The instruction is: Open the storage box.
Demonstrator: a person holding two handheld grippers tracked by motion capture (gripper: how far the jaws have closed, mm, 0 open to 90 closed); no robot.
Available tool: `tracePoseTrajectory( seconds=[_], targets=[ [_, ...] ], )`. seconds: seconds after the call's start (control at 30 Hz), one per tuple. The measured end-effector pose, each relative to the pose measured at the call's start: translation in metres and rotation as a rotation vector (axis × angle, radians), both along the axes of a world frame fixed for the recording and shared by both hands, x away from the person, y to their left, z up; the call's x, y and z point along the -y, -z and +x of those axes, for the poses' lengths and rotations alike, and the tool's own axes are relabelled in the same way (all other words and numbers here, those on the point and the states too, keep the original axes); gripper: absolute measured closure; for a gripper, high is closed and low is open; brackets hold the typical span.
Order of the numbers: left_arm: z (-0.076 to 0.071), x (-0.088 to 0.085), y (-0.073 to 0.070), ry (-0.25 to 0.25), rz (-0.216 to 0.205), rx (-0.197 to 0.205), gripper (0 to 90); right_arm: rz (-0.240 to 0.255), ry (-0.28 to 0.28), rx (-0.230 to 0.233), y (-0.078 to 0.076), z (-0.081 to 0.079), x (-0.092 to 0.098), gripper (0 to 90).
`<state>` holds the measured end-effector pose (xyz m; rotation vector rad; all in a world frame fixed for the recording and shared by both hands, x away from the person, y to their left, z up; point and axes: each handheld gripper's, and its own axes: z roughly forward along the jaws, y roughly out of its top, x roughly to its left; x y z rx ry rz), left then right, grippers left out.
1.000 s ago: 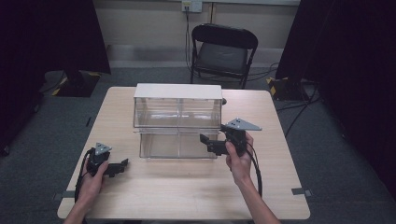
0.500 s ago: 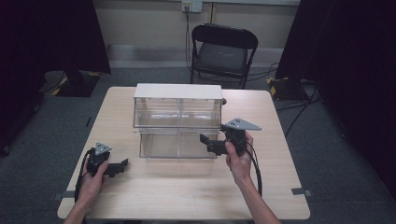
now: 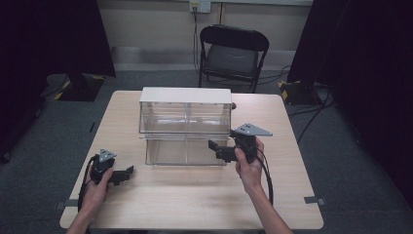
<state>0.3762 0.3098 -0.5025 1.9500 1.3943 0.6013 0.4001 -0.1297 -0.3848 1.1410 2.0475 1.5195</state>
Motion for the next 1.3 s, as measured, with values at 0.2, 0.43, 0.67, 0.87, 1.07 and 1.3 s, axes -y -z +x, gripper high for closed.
tracePoseTrajectory(
  seconds=[0.2, 0.43, 0.67, 0.87, 1.07, 1.3],
  targets=[
    [0.0001, 0.0000, 0.0001, 0.000, -0.001, 0.002, 11.0, 0.001, 0.001, 0.000, 0.0001, 0.0000, -0.0002, 11.5],
    [0.0000, 0.0000, 0.0000, 0.000, 0.000, 0.000, 11.0, 0.000, 0.001, 0.001, 0.0001, 0.0000, -0.0005, 11.3],
    [0.0000, -0.0001, 0.0000, 0.000, 0.000, 0.000, 11.0, 0.000, 0.001, 0.001, 0.0002, 0.0001, -0.0005, 11.1],
    [0.0000, 0.0000, 0.0001, 0.000, -0.001, 0.001, 11.0, -0.001, 0.001, 0.001, 0.0001, 0.0000, -0.0006, 11.1],
    [0.0000, 0.0000, 0.0000, 0.000, 0.000, 0.000, 11.0, -0.001, 0.004, 0.001, -0.0002, -0.0002, -0.0016, 10.5],
    [0.0000, 0.0000, 0.0000, 0.000, 0.000, 0.000, 11.0, -0.003, 0.002, 0.004, -0.0002, 0.0000, -0.0018, 10.1]
  ],
)
